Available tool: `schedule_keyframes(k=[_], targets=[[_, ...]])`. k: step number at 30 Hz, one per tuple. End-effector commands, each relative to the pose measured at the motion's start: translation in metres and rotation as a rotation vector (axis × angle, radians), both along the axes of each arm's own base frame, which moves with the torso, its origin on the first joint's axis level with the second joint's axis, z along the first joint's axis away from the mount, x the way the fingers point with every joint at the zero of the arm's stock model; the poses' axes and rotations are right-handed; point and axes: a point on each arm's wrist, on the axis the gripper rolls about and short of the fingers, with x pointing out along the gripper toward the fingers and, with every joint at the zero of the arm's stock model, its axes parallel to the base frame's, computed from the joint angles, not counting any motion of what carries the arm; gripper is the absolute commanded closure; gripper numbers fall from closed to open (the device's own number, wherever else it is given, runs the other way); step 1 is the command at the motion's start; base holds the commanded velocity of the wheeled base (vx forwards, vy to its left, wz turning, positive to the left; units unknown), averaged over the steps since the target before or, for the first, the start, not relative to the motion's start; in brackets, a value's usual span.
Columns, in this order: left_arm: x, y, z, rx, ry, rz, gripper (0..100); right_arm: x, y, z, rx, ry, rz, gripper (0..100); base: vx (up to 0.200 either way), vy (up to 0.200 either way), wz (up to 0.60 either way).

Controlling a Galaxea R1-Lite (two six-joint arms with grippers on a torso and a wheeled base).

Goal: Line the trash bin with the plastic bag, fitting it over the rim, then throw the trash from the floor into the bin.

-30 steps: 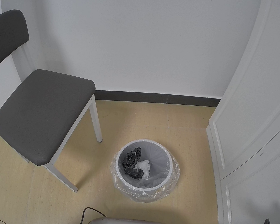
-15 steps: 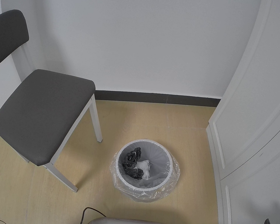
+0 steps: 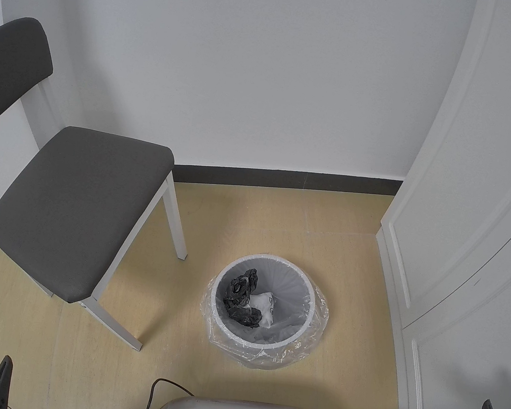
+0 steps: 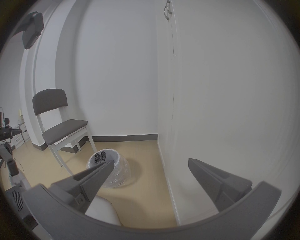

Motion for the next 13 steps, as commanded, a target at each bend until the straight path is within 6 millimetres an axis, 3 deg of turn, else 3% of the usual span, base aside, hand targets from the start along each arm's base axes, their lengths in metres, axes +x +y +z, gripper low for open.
schedule_keyframes(k=[1, 13], targets=[[0.0001, 0.0000, -0.0050, -0.006, 0.006, -0.001, 0, 0.0003, 0.0000, -0.0052, 0.002, 0.005, 0.001, 0, 0.000, 0.000, 0.00], [0.0001, -0.0001, -0.0048, -0.006, 0.004, -0.002, 0, 0.0003, 0.0000, -0.0052, 0.000, 0.005, 0.001, 0, 0.000, 0.000, 0.00]])
